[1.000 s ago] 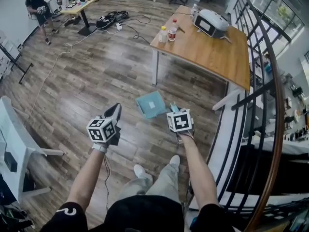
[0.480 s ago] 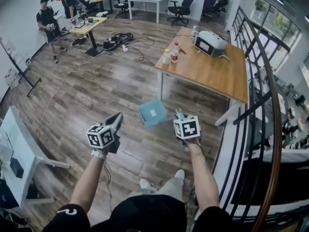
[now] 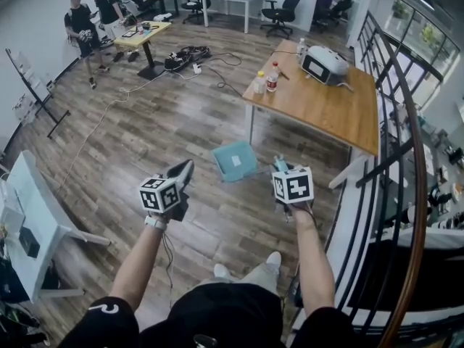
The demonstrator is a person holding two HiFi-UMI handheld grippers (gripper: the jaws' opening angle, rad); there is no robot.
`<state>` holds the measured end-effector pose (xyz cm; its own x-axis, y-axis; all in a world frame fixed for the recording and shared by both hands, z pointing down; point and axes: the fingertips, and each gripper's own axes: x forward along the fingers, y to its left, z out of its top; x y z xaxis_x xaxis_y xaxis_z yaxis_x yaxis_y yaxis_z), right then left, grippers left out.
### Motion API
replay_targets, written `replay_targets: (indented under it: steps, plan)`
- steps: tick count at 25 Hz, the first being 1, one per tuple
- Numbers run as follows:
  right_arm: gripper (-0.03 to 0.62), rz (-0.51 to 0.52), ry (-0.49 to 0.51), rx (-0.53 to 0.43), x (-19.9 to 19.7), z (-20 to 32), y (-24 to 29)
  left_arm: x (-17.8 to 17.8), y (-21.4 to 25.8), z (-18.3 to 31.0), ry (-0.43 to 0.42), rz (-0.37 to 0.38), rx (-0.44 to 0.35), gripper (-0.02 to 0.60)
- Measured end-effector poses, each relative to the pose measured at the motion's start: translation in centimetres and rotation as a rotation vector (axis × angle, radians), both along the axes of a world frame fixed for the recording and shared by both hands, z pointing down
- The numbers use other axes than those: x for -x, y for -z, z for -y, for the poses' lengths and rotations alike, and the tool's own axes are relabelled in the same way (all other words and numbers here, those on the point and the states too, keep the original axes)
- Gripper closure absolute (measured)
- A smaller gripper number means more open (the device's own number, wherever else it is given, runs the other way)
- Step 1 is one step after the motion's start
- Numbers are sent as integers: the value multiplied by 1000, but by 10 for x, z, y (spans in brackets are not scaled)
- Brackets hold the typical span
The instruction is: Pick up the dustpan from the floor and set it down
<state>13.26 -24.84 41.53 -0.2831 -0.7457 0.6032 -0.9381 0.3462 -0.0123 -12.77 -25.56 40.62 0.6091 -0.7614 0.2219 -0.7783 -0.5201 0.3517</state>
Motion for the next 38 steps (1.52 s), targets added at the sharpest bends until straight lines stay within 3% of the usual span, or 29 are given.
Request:
replay_targets:
  steps: [20, 29, 38]
  plan:
    - [508, -9, 1, 42, 9, 10, -27, 4, -19, 10, -14, 21, 24, 584]
    - [508, 0, 8, 95, 10, 19, -70, -2, -50, 11, -14, 26, 70, 584]
    - [507, -32, 1, 179, 5, 24, -148, -13, -100, 2, -19, 49, 128, 584]
